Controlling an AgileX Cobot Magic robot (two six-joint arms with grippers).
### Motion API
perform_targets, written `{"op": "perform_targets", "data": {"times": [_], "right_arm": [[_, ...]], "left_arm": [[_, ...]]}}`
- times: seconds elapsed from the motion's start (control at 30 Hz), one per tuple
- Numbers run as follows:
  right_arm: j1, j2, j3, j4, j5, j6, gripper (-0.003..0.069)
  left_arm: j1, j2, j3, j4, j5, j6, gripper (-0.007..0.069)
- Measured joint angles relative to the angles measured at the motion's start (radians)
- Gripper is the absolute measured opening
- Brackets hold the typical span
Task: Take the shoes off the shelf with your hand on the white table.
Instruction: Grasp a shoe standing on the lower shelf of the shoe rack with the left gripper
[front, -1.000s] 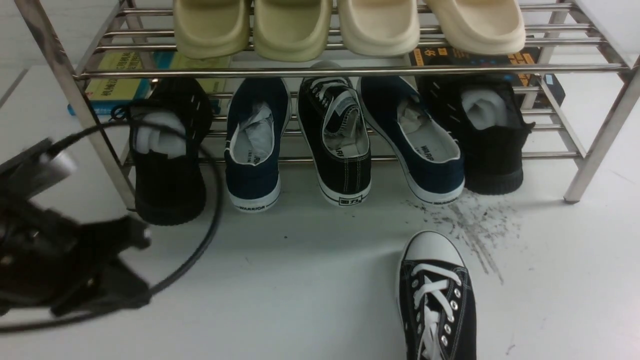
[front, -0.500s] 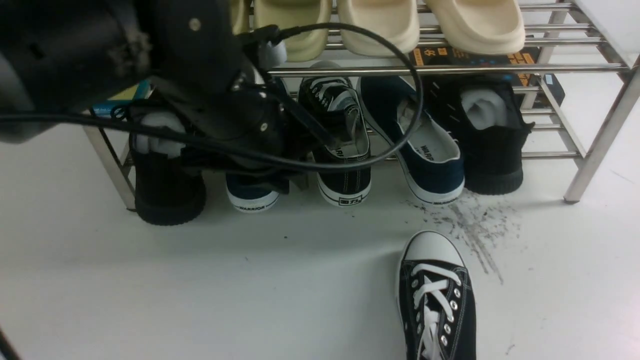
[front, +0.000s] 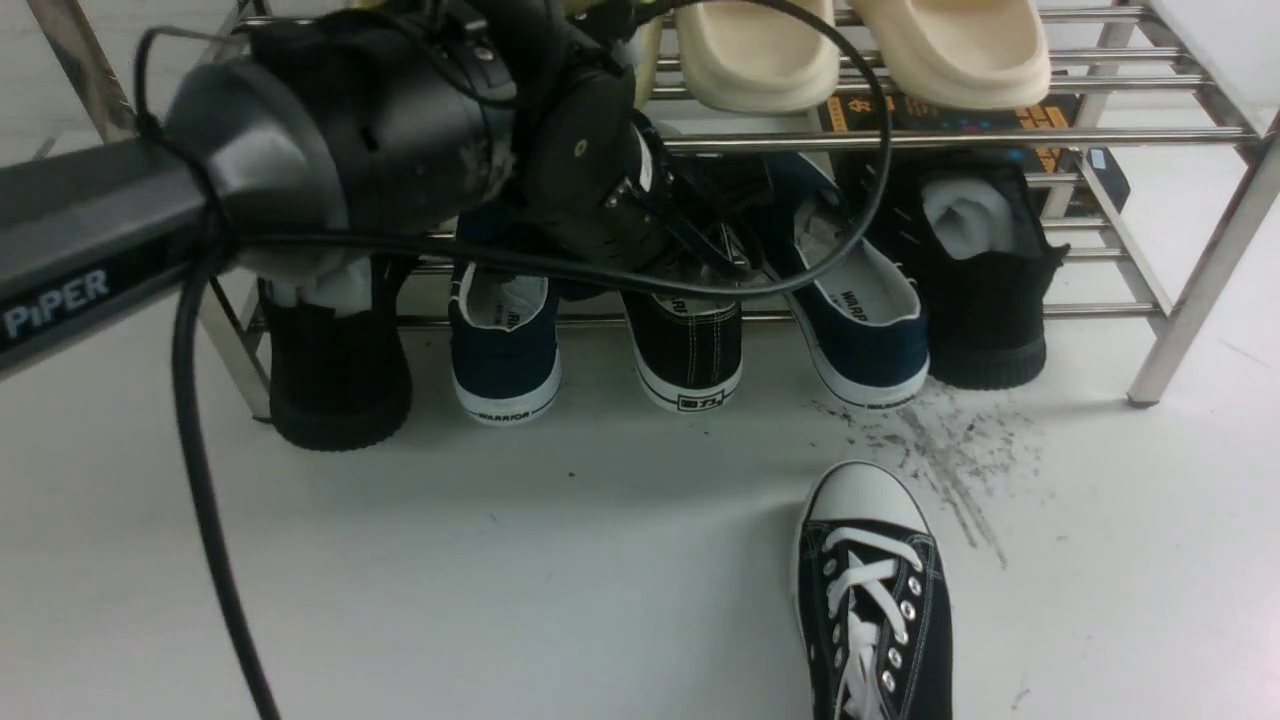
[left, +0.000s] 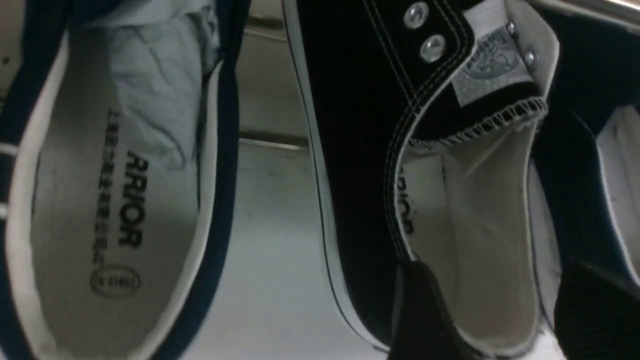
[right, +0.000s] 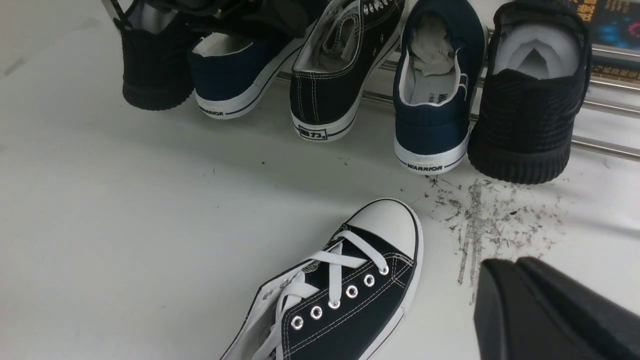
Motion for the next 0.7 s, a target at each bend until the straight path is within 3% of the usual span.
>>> {"op": "perform_targets", "data": {"times": [0.27,0.7], "right_arm": [[0.0,0.0,0.0,0.0,0.0,0.001,0.0044],[0.0,0.0,0.0,-0.005,0.001,0.001,0.0057]], "left_arm": [[0.0,0.058,0.0,0.11,-0.016,-0.021,0.0391],[0.0,0.168,0.0,0.155,-0.104,-0.022,0.0373]]}}
